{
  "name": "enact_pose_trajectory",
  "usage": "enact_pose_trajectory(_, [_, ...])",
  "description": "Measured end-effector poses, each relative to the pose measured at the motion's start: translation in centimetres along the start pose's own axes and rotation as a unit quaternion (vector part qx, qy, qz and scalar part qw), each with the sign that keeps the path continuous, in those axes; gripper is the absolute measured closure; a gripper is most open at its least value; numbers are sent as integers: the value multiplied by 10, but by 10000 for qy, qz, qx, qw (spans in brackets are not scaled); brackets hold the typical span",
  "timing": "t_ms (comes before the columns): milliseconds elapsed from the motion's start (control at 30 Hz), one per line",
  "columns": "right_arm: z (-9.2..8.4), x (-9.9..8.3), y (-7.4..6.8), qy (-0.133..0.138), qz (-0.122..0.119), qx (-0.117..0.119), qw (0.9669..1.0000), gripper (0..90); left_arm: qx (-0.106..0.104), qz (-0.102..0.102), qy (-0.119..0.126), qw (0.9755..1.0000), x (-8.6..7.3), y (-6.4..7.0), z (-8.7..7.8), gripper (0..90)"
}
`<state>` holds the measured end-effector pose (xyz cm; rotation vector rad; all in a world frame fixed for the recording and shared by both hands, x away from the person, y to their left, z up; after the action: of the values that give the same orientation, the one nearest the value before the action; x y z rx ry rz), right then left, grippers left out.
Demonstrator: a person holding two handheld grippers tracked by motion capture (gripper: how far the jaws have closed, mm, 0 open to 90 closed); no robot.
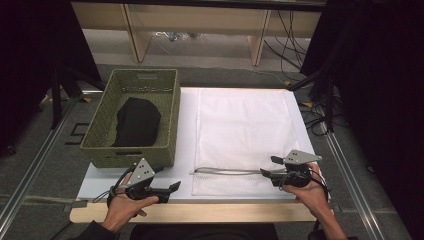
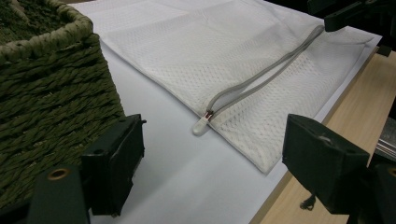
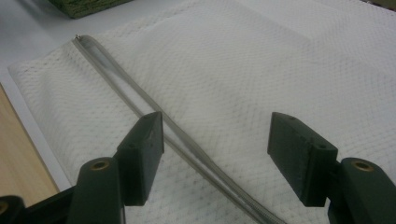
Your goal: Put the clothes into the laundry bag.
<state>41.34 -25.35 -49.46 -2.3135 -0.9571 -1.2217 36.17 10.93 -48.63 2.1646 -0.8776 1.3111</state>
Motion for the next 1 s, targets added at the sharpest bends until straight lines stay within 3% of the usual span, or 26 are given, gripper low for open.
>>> enact_pose_trajectory(167, [0, 0, 1, -13, -23, -9, 10000, 369, -8, -8, -25, 10000, 0, 1, 0, 205])
enact_pose_trajectory(200, [1, 0, 3, 8, -139, 24, 9999, 369, -8, -8, -25, 10000, 0, 1, 0, 204])
enact_pose_trajectory(233, [0, -1, 2, -20, -18, 30, 10000, 369, -12, 33, -50, 10000, 0, 1, 0, 203])
enact_pose_trajectory(533, [0, -1, 4, -13, 8, 11, 10000, 368, -79, -14, -51, 10000, -1, 2, 2, 202])
enact_pose_trajectory(700, [-1, -1, 6, -10, -33, 27, 10000, 368, -99, 92, -77, 9999, -1, 2, 2, 201])
enact_pose_trajectory(900, [-3, -3, 14, -78, -69, -206, 9997, 336, -110, 72, -90, 9999, -1, 3, 2, 201])
enact_pose_trajectory(933, [-4, -4, 15, -119, 61, -202, 9997, 332, -123, 84, -105, 9998, -1, 3, 2, 201])
enact_pose_trajectory(1000, [-5, -5, 24, -125, -17, -338, 9993, 306, -135, 149, -150, 9997, -2, 3, 3, 201])
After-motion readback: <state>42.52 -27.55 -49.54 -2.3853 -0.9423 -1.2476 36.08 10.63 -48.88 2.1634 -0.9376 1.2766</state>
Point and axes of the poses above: each handheld gripper's, and its own axes: z roughly forward along the jaws, x roughly out of its top, y roughly to its right, the point moved 7 cm from there along z, roughly forward along the jaws, and after that the axes turned 2 degrees about z, right-handed, at the moved point
